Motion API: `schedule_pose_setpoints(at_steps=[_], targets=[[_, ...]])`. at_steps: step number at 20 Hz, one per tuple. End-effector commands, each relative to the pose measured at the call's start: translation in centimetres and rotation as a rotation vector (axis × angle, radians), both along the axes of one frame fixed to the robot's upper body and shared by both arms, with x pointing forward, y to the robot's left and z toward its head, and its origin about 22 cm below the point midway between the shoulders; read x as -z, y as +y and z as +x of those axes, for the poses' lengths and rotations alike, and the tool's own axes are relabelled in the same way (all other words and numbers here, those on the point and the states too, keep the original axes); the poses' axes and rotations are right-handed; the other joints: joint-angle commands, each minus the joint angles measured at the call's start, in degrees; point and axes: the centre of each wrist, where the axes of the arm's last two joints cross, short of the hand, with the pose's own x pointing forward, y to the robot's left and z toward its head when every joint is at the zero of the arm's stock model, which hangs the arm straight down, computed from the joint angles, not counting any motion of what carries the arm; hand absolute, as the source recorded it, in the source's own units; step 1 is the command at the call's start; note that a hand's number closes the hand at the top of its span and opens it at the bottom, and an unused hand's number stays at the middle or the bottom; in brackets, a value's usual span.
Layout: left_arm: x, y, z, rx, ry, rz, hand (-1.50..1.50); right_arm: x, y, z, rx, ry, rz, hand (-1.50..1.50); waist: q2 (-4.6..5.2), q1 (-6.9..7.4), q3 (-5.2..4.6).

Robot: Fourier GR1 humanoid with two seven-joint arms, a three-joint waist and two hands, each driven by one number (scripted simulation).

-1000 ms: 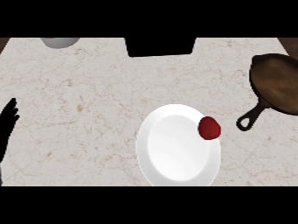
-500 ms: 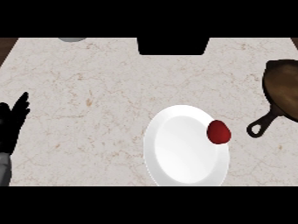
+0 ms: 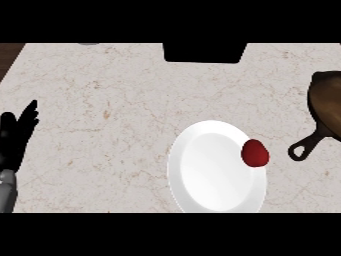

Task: Pick the cupcake from the plate and place it in the pan

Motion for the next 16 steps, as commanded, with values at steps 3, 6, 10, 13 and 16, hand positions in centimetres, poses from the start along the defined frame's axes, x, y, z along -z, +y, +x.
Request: schedule_pose_setpoints(at_steps=[3,6,10,13,16], targets=[[-0.3,0.6,1.4,0.020,0.006,-0.017,0.00,1.4,2.4,4.0,-0.013,0.051,0.029,1.50,0.49,0.57,0.06],[-0.4,-0.5,1.4,0.021,-0.020,-0.005,0.00,4.0,2.5,3.4,-0.021,0.063,0.060,1.50,0.72,1.06,0.18],[0.5,-0.3,0.9,0.023,-0.004,-0.022,0.00,6.2,4.6,4.4,-0.062,0.074,0.098,1.50,0.90,1.35,0.20],[0.0,-1.5,1.2,0.044,-0.006,-0.007,0.00,7.7,6.4,5.1,-0.048,0.074,0.219,1.50,1.24,2.40,0.37],[-0.8,-0.9,1.3,0.048,-0.020,-0.008,0.00,7.4,7.1,5.9,-0.043,0.082,0.290,-1.50,1.44,3.25,0.39]])
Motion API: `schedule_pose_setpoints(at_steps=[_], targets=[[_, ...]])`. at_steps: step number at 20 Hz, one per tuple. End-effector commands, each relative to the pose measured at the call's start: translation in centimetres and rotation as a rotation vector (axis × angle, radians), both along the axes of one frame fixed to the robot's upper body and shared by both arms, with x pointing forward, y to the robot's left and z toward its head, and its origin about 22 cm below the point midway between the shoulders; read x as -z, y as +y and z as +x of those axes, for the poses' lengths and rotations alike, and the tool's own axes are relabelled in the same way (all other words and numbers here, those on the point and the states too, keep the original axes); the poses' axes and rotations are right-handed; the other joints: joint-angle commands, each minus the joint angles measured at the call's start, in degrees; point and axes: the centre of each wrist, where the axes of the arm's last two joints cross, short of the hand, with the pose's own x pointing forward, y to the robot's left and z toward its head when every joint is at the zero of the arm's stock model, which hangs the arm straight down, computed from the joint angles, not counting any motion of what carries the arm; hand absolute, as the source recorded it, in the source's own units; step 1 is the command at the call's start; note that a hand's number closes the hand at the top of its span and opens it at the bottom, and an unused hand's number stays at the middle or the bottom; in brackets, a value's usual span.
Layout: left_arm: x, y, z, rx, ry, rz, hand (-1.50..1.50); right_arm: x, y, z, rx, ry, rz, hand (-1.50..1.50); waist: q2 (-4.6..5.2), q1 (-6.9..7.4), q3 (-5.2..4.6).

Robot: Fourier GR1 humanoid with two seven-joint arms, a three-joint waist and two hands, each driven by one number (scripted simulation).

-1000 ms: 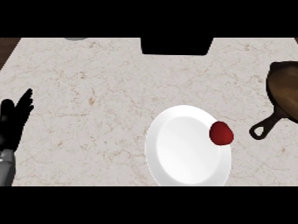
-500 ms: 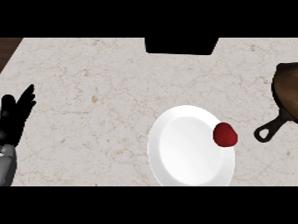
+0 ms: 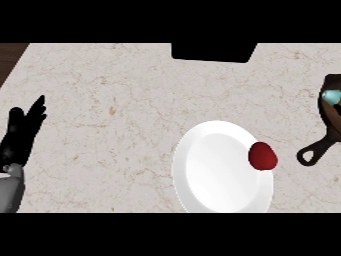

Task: Pick the cupcake from the plate and place it in the pan

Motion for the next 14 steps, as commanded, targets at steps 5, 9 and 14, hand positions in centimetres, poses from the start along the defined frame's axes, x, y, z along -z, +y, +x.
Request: schedule_pose_setpoints(at_steps=[5,9,14], targets=[[-1.1,0.5,0.6,0.023,-0.023,-0.005,0.00,0.5,2.8,2.0,-0.028,-0.019,0.126,-1.50,0.53,1.43,0.07],[-0.7,-0.5,1.0,0.007,-0.019,0.007,0.00,2.7,3.3,1.0,-0.051,-0.079,0.147,-1.50,0.55,0.37,0.12],[-0.2,0.4,0.2,0.015,0.010,-0.002,0.00,2.6,4.5,1.9,0.025,-0.254,0.220,-1.50,0.32,0.48,0.08]])
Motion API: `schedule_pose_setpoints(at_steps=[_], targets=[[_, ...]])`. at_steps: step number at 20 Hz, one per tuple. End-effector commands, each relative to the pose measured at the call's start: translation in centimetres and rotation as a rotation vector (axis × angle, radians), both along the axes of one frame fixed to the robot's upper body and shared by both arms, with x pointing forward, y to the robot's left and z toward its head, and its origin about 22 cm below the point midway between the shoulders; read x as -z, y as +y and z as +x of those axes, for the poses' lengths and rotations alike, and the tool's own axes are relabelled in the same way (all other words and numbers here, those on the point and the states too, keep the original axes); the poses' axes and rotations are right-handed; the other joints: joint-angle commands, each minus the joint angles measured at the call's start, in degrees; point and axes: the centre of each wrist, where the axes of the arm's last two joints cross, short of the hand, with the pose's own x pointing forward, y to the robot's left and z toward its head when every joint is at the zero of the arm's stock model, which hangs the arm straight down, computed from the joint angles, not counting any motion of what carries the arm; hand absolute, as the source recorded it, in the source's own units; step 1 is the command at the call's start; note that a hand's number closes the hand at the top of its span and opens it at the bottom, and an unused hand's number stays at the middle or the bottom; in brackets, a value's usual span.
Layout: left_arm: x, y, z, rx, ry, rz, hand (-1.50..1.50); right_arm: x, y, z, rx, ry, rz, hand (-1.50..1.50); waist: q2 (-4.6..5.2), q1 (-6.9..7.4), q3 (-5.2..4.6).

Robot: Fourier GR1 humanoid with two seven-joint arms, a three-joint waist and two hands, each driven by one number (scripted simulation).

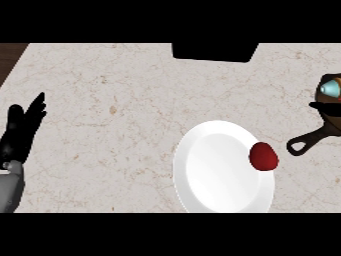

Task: Pick the cupcake from the plate and place it in the pan

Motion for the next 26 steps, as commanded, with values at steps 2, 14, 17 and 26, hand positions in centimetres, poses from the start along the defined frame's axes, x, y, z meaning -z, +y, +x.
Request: schedule_pose_setpoints(at_steps=[2,14,17,26], targets=[[-0.1,0.3,-0.1,-0.005,-0.002,0.005,0.00,-0.7,-1.1,-0.3,0.068,-0.116,0.056,-1.50,0.00,-0.30,0.11],[1.3,2.2,-1.5,-0.054,0.020,0.001,0.00,-5.1,-11.0,-7.4,0.292,-0.193,0.132,-1.50,-0.79,-2.83,-0.08],[0.3,1.2,-0.7,-0.061,0.025,0.008,0.00,-5.2,-12.8,-9.8,0.295,-0.240,0.149,-1.50,-1.05,-3.23,-0.01],[1.6,0.9,-2.4,-0.067,0.009,0.004,0.00,-6.0,-18.0,-19.1,0.265,-0.221,0.166,-1.50,-1.24,-3.51,0.14]])
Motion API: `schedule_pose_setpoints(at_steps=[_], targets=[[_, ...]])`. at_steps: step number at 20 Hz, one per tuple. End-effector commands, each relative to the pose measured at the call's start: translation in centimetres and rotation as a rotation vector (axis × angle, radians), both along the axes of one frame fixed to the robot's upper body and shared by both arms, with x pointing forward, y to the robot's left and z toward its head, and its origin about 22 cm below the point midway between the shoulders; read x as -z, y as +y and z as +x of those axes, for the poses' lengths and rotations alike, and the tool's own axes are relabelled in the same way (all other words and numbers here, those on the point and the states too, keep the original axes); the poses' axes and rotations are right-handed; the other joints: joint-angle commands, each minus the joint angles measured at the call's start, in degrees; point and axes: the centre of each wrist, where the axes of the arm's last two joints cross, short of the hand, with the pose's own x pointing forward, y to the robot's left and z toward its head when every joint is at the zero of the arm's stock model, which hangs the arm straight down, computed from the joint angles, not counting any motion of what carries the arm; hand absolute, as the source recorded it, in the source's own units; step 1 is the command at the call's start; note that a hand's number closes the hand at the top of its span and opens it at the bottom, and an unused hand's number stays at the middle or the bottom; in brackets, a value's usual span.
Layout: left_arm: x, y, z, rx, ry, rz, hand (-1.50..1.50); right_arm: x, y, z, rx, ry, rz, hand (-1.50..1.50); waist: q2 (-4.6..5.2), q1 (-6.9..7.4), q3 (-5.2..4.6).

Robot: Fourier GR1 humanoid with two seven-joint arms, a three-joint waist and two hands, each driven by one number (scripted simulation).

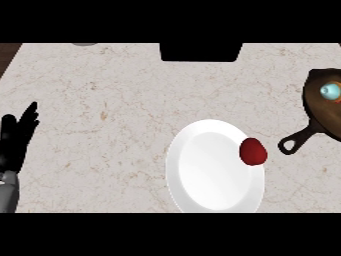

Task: Pick the cupcake from the plate and place it in the pan

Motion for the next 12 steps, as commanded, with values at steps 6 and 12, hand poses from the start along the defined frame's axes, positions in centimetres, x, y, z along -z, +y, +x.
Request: schedule_pose_setpoints(at_steps=[6,12], targets=[[-0.3,2.0,-0.3,-0.015,0.002,0.012,0.00,-1.6,-3.2,-7.4,-0.053,0.026,-0.007,-1.50,-0.23,-0.51,0.04],[-1.2,0.9,0.2,-0.018,-0.001,-0.007,0.00,-2.2,-4.2,-10.7,-0.081,0.046,-0.040,-1.50,-0.41,-0.88,0.26]])
